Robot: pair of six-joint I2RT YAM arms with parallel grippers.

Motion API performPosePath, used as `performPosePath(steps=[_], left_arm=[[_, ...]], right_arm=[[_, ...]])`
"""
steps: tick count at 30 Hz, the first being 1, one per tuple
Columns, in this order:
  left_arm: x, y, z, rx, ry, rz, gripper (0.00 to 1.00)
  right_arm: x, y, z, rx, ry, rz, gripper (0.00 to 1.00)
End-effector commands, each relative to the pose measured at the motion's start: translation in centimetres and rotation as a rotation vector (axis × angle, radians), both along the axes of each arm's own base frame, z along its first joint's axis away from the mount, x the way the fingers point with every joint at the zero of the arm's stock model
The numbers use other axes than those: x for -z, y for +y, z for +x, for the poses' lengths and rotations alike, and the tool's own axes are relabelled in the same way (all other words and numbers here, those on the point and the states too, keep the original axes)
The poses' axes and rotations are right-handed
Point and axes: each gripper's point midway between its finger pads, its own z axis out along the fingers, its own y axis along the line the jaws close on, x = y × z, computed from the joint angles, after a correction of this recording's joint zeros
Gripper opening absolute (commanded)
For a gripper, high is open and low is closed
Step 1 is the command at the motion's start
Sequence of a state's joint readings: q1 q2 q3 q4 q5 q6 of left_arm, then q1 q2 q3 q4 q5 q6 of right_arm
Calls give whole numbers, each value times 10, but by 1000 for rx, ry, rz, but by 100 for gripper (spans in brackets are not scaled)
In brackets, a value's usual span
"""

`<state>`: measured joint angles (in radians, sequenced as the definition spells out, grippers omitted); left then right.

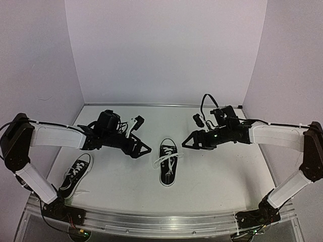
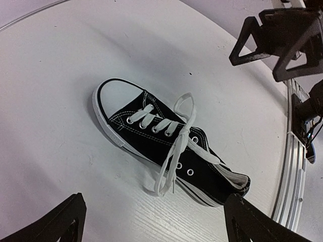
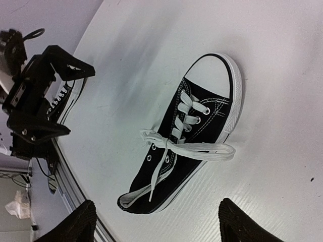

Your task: Tie the shoes

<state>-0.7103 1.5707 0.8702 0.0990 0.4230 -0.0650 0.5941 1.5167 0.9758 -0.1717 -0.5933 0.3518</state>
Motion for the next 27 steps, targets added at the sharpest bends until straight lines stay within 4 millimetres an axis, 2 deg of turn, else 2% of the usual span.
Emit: performPosePath(steps=[1, 3, 7, 9, 12, 15, 18, 27], left_arm=[[-18, 19, 6, -128, 49, -11, 100], [-10, 25, 9, -177, 101, -9, 100], [19, 36, 14, -280, 219, 17, 100], [35, 38, 11, -299, 276, 26, 100], [51, 39, 7, -329, 341, 17, 100], [63, 42, 9, -364, 365, 42, 100], [66, 45, 11, -383, 359, 57, 100], [56, 55, 20, -435, 297, 70, 100]], right_arm=[[-19, -12, -8, 55, -54, 55, 93], [-16, -20, -13, 94, -59, 68, 98], [-1, -37, -23, 169, -56, 79, 98], [13, -44, -29, 198, -40, 75, 98], [32, -51, -37, 229, -4, 81, 98], [42, -52, -40, 237, 14, 89, 98], [47, -52, -40, 234, 20, 79, 98], [48, -48, -38, 218, 22, 76, 98]])
